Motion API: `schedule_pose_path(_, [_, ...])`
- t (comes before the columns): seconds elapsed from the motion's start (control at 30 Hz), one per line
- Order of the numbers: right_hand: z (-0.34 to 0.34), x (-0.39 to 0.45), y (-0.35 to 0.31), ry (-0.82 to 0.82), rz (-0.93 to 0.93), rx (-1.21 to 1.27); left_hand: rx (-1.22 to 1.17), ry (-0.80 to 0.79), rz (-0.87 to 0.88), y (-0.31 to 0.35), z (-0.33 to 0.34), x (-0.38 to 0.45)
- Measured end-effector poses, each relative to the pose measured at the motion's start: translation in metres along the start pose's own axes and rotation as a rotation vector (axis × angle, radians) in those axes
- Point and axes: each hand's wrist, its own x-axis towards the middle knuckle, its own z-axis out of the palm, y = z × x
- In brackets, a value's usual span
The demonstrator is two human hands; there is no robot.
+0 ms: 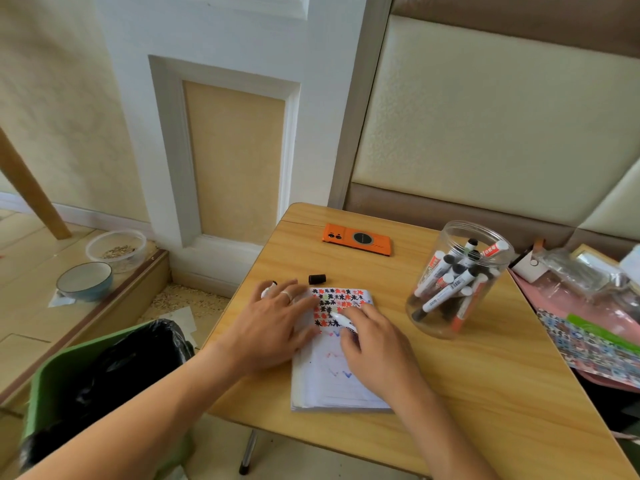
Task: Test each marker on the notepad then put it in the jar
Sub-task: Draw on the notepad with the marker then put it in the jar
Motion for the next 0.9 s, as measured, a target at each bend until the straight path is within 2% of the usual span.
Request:
schedule_pose_path(0.1, [-0.005, 0.001, -0.001, 0.013, 0.042, 0.133, -0.016, -0.066, 0.007, 0.001, 0.001, -0.017])
schedule_pose_path(0.23, [-0.016, 0.002, -0.004, 0.080, 0.099, 0.463, -0.026, -0.086, 0.010, -0.001, 0.002, -0.024])
schedule_pose_path(0.33, [-0.022, 0.006, -0.003, 0.061, 0.216, 0.911, -0.031, -0.086, 0.008, -0.002, 0.004, -0.025])
schedule_pose_path(0.43, [-0.027, 0.010, 0.000, -0.052, 0.349, 1.450, -0.032, -0.104, 0.003, -0.001, 0.005, -0.023])
schedule_pose_path(0.47, [-0.026, 0.010, 0.003, -0.078, 0.365, 1.549, -0.036, -0.111, 0.001, -0.001, 0.005, -0.023])
schedule_pose_path(0.53, [-0.023, 0.011, 0.008, -0.087, 0.331, 1.550, -0.052, -0.120, -0.005, -0.001, 0.004, -0.023])
schedule_pose_path(0.63, [-0.017, 0.010, 0.008, -0.031, 0.268, 1.349, -0.087, -0.125, -0.016, -0.001, 0.003, -0.021])
schedule_pose_path(0.77, [-0.011, 0.011, 0.006, 0.064, 0.283, 1.073, -0.066, -0.120, -0.007, -0.001, 0.003, -0.021])
schedule_pose_path(0.9, [-0.007, 0.011, 0.004, -0.017, 0.299, 1.037, -0.041, -0.104, 0.006, -0.001, 0.003, -0.021])
